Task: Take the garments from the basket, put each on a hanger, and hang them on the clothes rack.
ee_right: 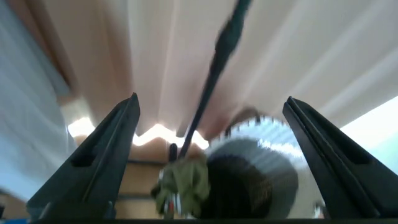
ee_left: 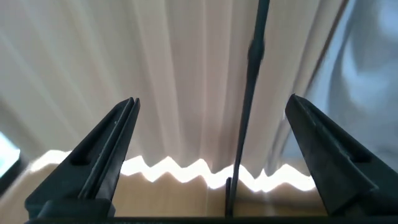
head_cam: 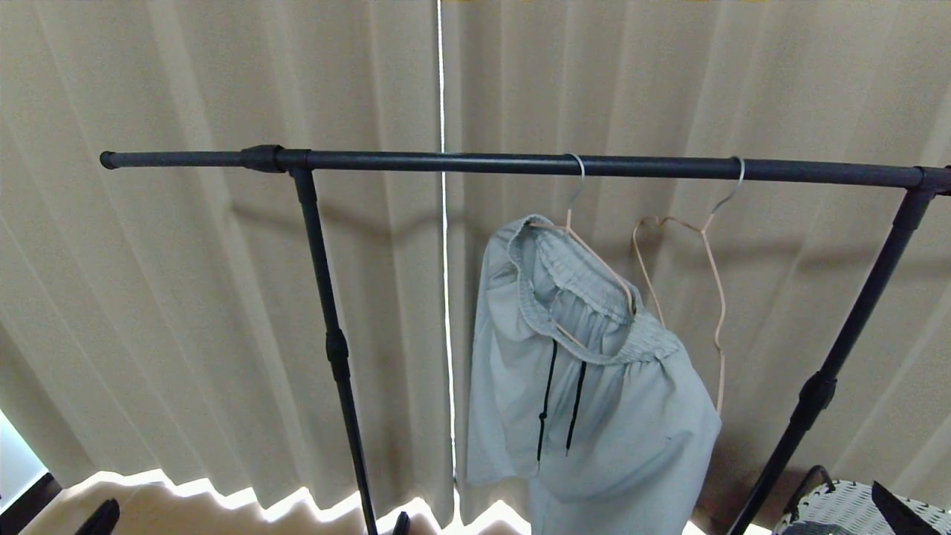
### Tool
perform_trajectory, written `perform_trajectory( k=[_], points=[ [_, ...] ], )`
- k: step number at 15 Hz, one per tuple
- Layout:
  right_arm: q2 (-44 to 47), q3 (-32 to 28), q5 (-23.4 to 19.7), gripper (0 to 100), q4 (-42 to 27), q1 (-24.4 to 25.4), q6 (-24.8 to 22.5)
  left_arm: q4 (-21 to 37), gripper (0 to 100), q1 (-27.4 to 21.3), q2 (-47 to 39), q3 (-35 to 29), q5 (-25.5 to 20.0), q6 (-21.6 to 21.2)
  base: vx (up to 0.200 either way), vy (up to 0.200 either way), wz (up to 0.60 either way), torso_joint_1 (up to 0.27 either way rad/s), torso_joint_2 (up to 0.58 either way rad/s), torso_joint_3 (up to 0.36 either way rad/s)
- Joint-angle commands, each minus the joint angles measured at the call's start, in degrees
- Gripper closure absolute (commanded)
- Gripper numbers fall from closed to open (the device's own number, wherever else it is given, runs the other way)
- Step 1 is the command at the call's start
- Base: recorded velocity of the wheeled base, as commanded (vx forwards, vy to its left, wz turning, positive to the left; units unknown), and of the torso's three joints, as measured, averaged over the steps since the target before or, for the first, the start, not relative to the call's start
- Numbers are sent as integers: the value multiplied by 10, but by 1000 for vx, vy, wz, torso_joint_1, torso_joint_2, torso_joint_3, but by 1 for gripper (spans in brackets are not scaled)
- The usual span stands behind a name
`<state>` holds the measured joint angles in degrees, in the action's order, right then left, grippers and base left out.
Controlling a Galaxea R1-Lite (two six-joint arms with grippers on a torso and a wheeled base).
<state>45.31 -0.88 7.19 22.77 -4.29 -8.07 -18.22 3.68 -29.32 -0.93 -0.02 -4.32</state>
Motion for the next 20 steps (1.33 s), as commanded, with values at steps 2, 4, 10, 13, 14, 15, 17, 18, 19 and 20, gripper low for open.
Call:
perform_trajectory(
  k=[2, 4, 10, 13, 14, 15, 17, 18, 19, 20],
  points=[
    [-186, -86, -2, 0, -232, -9, 2, 161, 0, -1, 129, -81, 3, 0, 0, 0, 0, 0, 0, 0],
    [-189, -129, -8, 0, -309, -4, 2, 165, 0, -10, 88, -111, -3, -2, 0, 0, 0, 0, 0, 0],
    [-28, -115, -33, 0, -165, -3, 3, 28, 0, -18, -163, -151, -39, 7, 0, 0, 0, 0, 0, 0],
    [-8, -106, -33, 0, -141, -3, 0, -42, 0, -19, -239, -145, -38, 5, 0, 0, 0, 0, 0, 0],
    [-8, -99, -33, 0, -140, -3, -7, -47, 0, -22, -245, -141, -40, 3, 0, 0, 0, 0, 0, 0],
    [-7, -99, -33, 0, -140, -3, -15, -47, 0, -28, -246, -143, -40, 4, 0, 0, 0, 0, 0, 0],
    [5, -103, -32, 0, -139, -4, -19, -47, 0, -38, -252, -144, -41, 3, 0, 0, 0, 0, 0, 0],
    [8, -105, -32, 0, -139, -4, -25, -48, 0, -43, -259, -142, -40, 1, -200, 0, 0, 7, -2, 12],
    [14, -106, -32, 0, -139, -4, -30, -48, 0, -49, -261, -141, -40, 1, -200, 0, 0, -2, 2, 2],
    [14, -106, -32, 0, -139, -4, -31, -48, 0, -51, -260, -141, -40, 1, -200, 0, 0, 12, 2, 2]
  ],
)
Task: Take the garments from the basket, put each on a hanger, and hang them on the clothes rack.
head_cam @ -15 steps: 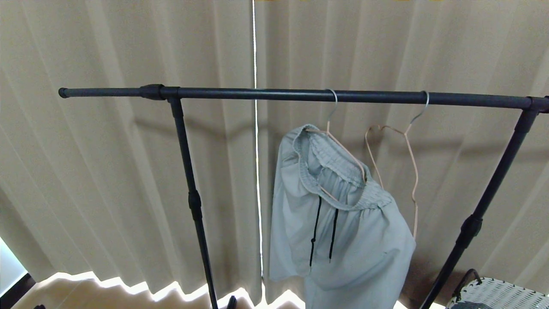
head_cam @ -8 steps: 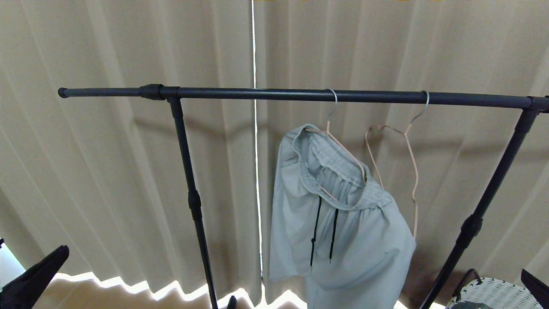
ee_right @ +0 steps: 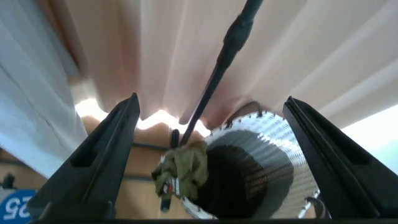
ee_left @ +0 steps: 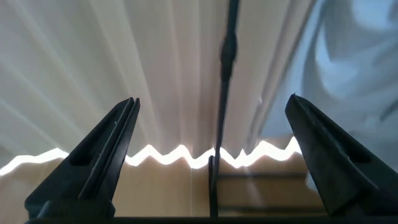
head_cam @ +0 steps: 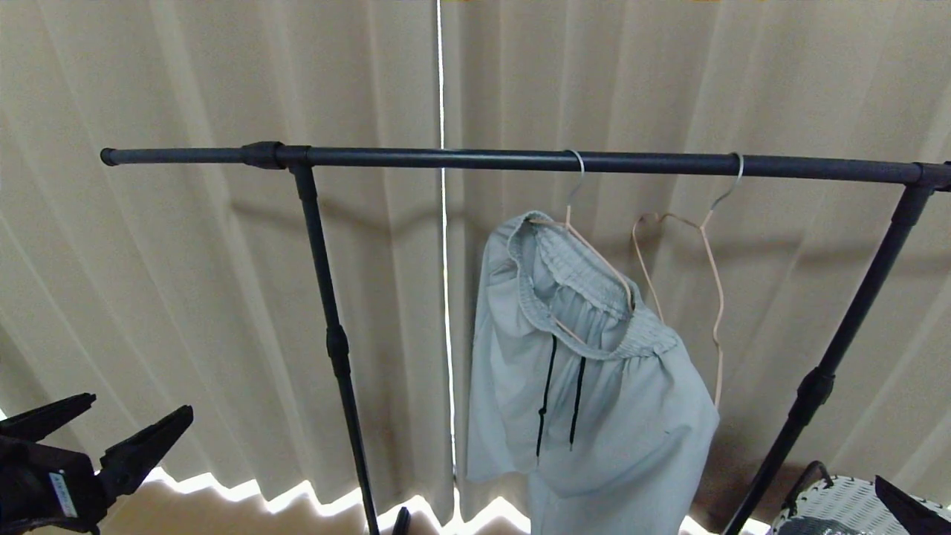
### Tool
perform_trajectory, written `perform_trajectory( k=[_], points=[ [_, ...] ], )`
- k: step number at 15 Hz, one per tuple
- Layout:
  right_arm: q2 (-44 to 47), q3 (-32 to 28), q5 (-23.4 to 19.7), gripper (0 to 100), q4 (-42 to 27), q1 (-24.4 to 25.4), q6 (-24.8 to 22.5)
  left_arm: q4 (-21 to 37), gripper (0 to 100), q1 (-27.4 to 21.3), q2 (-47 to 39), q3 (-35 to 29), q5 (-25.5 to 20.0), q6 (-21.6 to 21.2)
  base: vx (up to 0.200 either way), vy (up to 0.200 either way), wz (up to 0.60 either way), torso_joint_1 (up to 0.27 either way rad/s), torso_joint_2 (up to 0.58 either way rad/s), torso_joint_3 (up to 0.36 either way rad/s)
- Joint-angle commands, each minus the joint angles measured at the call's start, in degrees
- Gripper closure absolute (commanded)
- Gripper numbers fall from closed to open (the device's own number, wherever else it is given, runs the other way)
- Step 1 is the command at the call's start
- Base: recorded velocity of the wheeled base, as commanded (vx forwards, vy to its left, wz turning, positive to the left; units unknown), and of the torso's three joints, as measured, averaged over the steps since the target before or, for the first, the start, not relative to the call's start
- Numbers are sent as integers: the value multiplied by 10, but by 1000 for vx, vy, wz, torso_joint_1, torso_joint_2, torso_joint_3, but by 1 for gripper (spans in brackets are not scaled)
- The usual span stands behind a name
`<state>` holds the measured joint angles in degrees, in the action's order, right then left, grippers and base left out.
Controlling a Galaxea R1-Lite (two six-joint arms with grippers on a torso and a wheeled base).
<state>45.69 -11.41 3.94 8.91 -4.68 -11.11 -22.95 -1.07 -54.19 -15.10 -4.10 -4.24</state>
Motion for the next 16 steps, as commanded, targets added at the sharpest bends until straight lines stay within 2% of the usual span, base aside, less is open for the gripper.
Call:
perform_trajectory(
  k=[1, 10, 13, 16],
  points=[
    [13, -1, 0, 0, 1, 0, -1, -1, 0, -7, -9, 1, 0, 0, -200, 0, 0, 12, 12, -7],
    [33, -1, 0, 0, 1, 0, -13, -1, 0, -17, -8, 9, 0, -1, -200, 0, 0, 0, 2, 5],
    [43, 0, 1, 0, 1, 0, -13, -8, 0, -40, -8, 14, 0, -1, 0, 0, 0, 0, 0, 0],
    [44, 2, 1, 0, 1, 0, -14, -20, 0, -39, -8, 21, 0, -1, 0, 0, 0, 0, 0, 0]
  ],
)
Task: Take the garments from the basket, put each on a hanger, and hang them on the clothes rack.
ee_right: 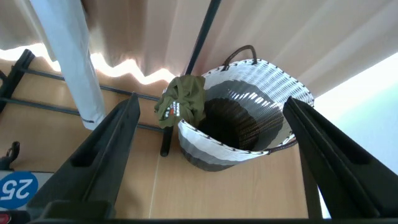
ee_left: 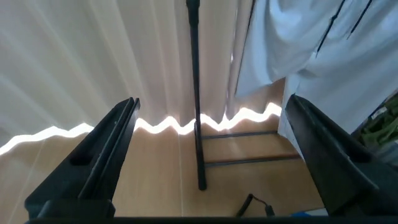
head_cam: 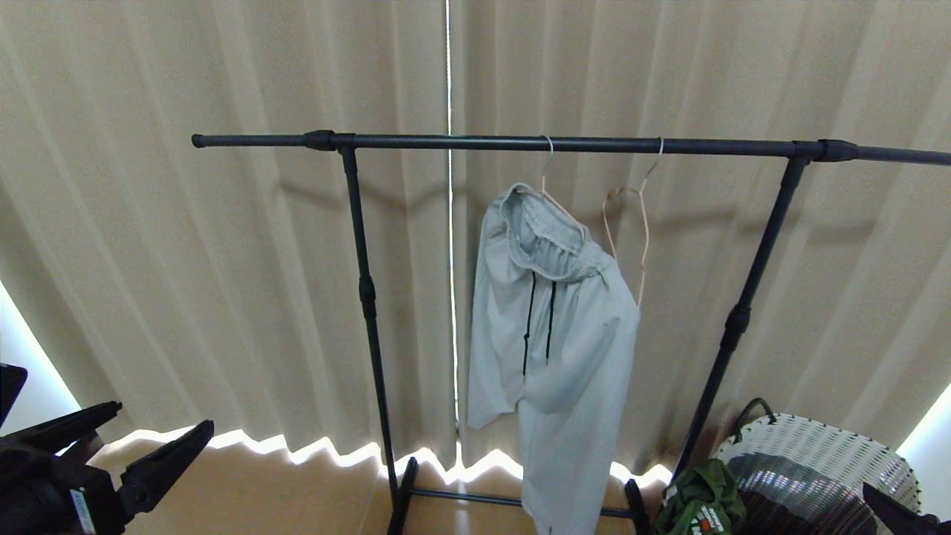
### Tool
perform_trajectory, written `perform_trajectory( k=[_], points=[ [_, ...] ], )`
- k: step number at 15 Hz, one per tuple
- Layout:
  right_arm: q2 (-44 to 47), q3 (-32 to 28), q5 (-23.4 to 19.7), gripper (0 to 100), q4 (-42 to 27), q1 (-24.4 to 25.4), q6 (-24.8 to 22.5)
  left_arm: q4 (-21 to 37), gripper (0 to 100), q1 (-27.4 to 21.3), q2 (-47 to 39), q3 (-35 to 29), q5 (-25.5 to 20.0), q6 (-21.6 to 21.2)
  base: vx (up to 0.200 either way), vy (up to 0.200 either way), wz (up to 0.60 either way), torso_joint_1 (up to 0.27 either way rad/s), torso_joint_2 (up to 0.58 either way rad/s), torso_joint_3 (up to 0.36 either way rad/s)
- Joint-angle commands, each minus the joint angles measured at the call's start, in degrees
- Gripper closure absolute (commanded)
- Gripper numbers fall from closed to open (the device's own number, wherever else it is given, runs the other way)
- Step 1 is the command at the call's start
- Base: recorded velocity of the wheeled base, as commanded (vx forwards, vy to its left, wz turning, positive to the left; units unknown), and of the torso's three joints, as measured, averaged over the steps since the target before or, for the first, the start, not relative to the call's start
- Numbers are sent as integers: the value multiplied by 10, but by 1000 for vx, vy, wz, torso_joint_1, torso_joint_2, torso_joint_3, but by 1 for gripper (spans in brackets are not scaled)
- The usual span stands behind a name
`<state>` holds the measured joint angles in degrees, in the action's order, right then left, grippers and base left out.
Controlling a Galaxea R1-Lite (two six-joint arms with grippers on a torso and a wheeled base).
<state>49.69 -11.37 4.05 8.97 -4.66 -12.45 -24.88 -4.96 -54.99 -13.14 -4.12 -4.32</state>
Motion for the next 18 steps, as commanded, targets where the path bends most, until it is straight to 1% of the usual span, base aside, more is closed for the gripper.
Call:
perform_trajectory(
  k=[1, 4, 6, 9, 11, 15, 18],
  points=[
    [5, 3, 1, 0, 0, 0, -1, -2, 0, 0, 0, 2, 0, 0, 0, 0, 0, 0, 0, 0],
    [5, 4, 3, 0, -1, -2, -6, -2, 0, 0, 1, 2, 0, 0, 0, 0, 0, 0, 0, 0],
    [2, 7, 4, 0, -1, -4, -17, -2, 0, 0, 0, 2, 0, 0, 0, 0, 0, -107, 249, 132],
    [-1, 21, 4, 0, -1, -4, -18, -2, 0, 0, 1, 3, 1, 0, 0, 0, 0, -172, 425, 240],
    [-6, 21, 5, 0, -1, -4, -18, -2, 0, 0, 1, 7, 0, -1, 0, 0, 0, -200, 476, 281],
    [-8, 21, 5, 0, -1, -4, -29, -2, 0, 0, 32, 26, 0, -26, 0, 0, 0, -185, 476, 290],
    [-7, 18, 5, 0, -1, -4, -30, -2, 0, -1, 45, 24, 0, -27, 0, 0, 0, -170, 458, 295]
  ],
)
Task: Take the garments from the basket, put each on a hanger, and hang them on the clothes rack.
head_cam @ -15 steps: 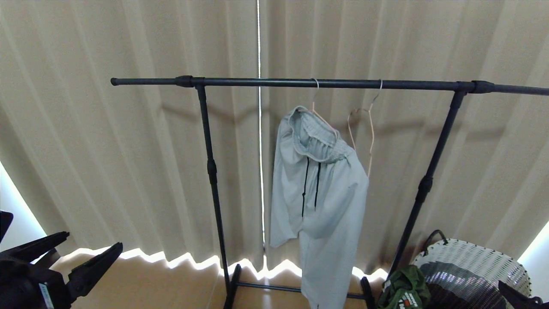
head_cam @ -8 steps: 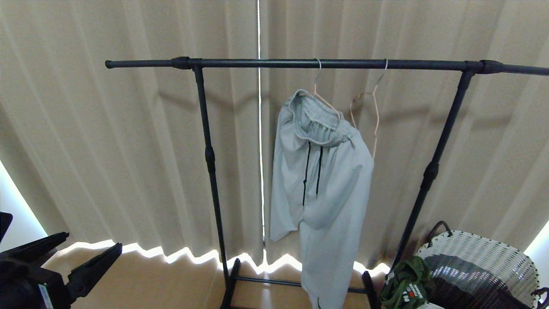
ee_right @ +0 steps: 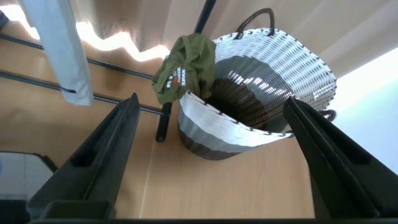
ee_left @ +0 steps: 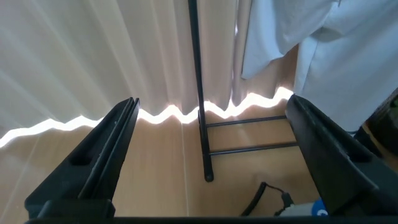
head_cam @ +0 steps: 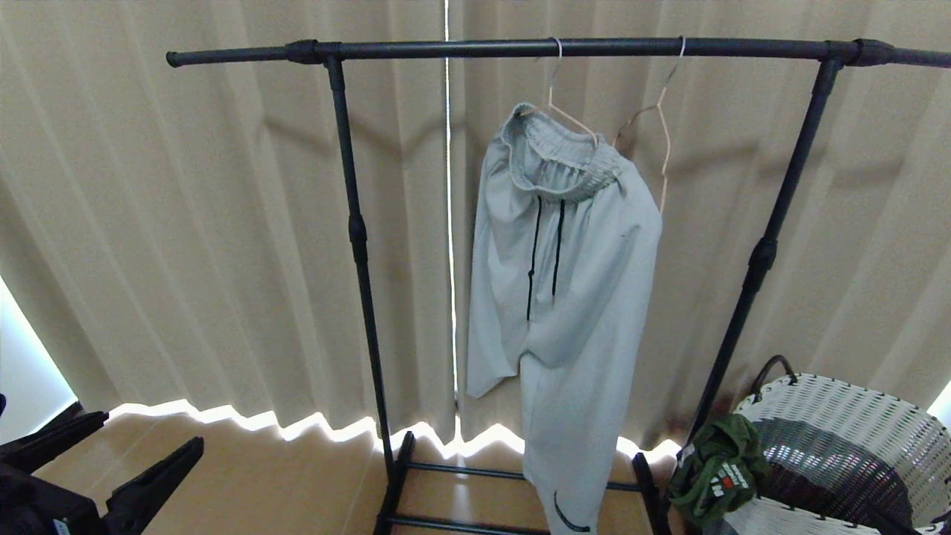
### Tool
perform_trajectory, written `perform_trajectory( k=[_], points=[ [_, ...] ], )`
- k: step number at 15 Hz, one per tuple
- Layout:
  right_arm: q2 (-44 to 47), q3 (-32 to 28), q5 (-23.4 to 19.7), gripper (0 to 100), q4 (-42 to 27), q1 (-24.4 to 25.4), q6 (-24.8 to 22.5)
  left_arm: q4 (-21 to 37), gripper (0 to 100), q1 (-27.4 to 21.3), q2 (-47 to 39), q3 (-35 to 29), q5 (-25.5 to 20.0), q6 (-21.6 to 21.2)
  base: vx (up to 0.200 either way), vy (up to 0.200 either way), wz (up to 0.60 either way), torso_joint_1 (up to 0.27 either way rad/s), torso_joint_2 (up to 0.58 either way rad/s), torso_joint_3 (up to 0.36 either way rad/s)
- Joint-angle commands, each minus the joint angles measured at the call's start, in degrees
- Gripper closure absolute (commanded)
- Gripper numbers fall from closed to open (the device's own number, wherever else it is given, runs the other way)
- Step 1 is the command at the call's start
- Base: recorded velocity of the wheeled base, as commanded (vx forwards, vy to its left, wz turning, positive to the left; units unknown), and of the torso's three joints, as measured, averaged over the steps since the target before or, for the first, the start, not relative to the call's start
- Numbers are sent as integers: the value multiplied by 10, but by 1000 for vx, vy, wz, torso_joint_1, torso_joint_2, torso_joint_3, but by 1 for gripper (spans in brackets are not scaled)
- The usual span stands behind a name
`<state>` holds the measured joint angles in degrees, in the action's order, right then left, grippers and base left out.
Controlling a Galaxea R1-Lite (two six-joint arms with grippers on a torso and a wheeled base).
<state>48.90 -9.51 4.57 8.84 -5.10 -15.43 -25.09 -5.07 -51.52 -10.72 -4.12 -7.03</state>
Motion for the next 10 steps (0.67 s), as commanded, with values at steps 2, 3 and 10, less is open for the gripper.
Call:
perform_trajectory(
  k=[2, 3, 10],
  points=[
    [1, 0, 0, 0, 0, 0, 0, 0, 0, 0, 10, 1, 0, 0, 0, 0, 0, -154, 461, 325],
    [1, 0, 4, 0, 0, -1, 0, 0, 0, 0, 13, 3, 0, -1, 0, 0, 0, -139, 447, 320],
    [1, 1, 10, 0, 1, 2, 1, 0, 0, -1, 27, 3, 0, 1, 0, 0, 0, -41, 162, 114]
  ],
)
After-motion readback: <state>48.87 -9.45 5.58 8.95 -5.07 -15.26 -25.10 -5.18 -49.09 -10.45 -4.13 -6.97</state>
